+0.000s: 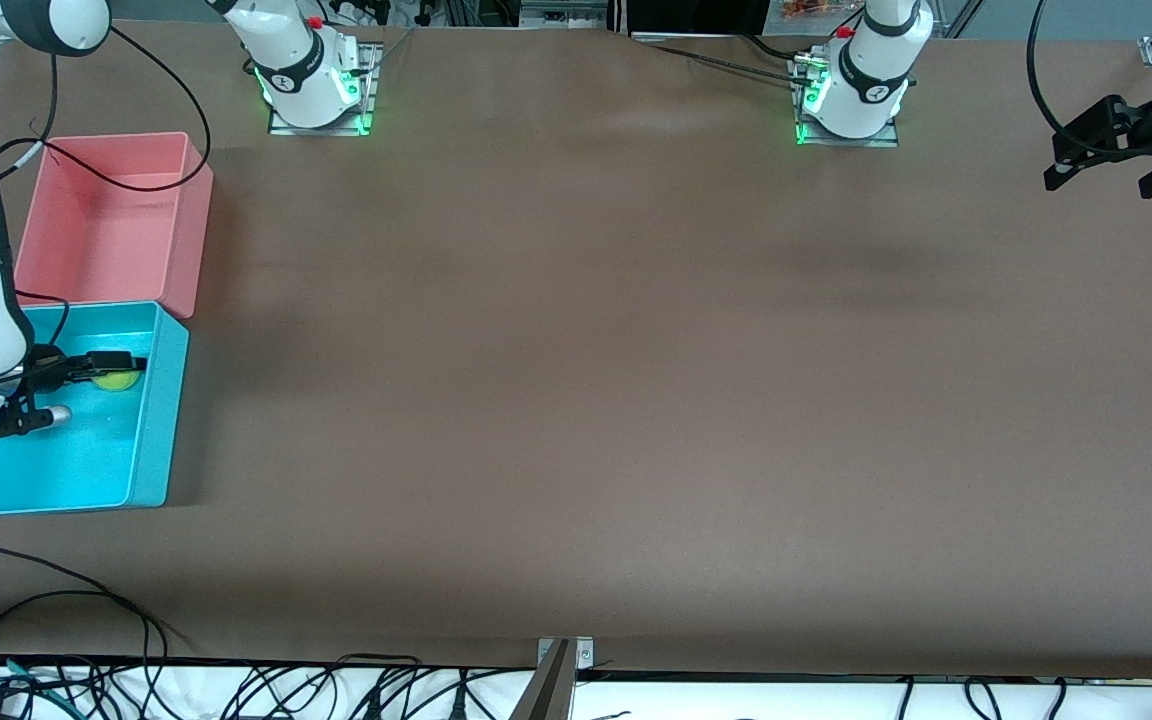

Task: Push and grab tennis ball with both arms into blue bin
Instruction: 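Lower the ball into the cyan bin and open the right gripper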

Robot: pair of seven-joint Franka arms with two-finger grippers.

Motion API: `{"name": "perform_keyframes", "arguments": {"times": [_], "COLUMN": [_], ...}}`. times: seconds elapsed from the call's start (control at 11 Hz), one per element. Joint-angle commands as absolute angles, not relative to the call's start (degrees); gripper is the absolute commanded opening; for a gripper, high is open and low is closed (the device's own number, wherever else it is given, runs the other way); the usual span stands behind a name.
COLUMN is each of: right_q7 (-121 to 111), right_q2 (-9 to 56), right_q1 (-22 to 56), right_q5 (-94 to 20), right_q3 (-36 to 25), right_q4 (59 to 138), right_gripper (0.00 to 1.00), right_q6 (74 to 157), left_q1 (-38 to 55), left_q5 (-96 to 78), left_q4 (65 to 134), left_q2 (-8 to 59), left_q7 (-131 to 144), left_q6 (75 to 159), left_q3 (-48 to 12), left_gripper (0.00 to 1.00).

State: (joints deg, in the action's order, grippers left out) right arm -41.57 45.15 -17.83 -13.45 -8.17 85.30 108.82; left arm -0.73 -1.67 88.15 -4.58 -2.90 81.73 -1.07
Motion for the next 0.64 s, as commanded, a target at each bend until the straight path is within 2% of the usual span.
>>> {"name": "perform_keyframes", "arguments": {"times": [0.0,0.27,0.55], "right_q7": [-40.9,-35.3,-34.7], "right_q2": [42.2,41.2,38.6], "right_q1": [-16.3,-15.2,-14.3], "right_q5": [-11.4,-7.2,-6.0], "right_q3": [-8.2,-7.9,-8.4], "right_q4": [84.1,75.9,71.8], "right_gripper": [1.00,1.00,1.00], "right_q6": [105.8,94.6,87.0], "left_q1": [-0.4,-0.4,-0.4], "left_q5": [-1.1,-1.1,-1.1], "left_q4": [86.1,86.1,86.1], "left_q2": [-3.6,-3.6,-3.6], "left_q7": [-2.7,-2.8,-2.8], "left_q6": [80.5,80.5,80.5], "left_q3": [-0.9,-0.9,-0.9], "left_gripper": [1.00,1.00,1.00]}}
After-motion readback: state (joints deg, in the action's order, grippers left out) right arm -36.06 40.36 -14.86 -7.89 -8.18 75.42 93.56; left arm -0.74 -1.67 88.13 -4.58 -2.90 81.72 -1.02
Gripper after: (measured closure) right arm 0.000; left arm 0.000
